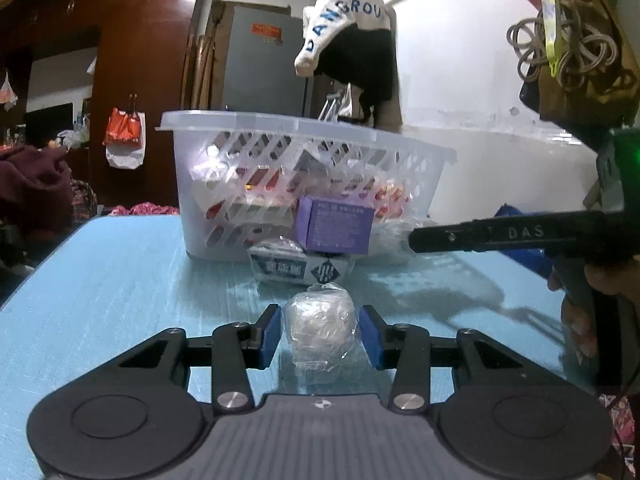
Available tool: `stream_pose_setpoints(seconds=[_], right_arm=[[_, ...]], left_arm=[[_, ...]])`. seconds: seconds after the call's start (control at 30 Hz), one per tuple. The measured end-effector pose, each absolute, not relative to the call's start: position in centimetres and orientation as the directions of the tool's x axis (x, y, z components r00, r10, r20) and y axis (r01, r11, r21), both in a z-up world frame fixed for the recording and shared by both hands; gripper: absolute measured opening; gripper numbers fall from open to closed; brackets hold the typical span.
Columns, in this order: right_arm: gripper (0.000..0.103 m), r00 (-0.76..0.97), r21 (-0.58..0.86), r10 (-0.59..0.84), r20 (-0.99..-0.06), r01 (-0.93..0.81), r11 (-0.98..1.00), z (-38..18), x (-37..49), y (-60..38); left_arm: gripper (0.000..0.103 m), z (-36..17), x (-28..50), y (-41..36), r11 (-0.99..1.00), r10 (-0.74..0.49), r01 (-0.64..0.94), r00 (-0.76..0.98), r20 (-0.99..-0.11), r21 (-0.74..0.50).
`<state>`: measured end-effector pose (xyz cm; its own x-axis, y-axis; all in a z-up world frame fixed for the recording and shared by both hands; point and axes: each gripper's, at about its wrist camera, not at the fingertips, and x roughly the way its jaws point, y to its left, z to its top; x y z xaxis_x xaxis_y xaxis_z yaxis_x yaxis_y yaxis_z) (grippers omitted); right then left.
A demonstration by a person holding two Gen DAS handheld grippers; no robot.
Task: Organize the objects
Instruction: 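Grasp a clear bag with the left while the right grasps a silver-filled clear bag, then carry both bags over the white basket and open both grippers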
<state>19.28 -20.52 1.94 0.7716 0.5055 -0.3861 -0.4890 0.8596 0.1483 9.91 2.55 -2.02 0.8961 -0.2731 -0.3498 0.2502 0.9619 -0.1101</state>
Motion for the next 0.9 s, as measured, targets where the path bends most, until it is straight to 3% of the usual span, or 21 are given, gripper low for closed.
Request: stream_pose_setpoints(seconds=[0.17,0.67,0.9], right_arm=[[0.058,0.789,0.181,0.506,-0.349,-0.474,0.862,2.1,19.4,-20.9],[0.058,0.819,0.14,0.481,-0.314,-0.461,0.876,2.1,18.7,-20.5],[0.057,0.861,0.047,0.498,-0.105,-0.496,0.867,3.4,14.1,-20.6]], left_arm=[[0.047,-1.7,9.5,3.2,0.961,-0.275,0.248,0.911,-0.309,-0.123],[0.046,-2.2,9.9,3.9,0.96,-0.276,0.243,0.91,-0.31,-0.141],[0.046,-0.4,8.8,5.1,0.955,-0.282,0.254,0.937,-0.206,-0.153]])
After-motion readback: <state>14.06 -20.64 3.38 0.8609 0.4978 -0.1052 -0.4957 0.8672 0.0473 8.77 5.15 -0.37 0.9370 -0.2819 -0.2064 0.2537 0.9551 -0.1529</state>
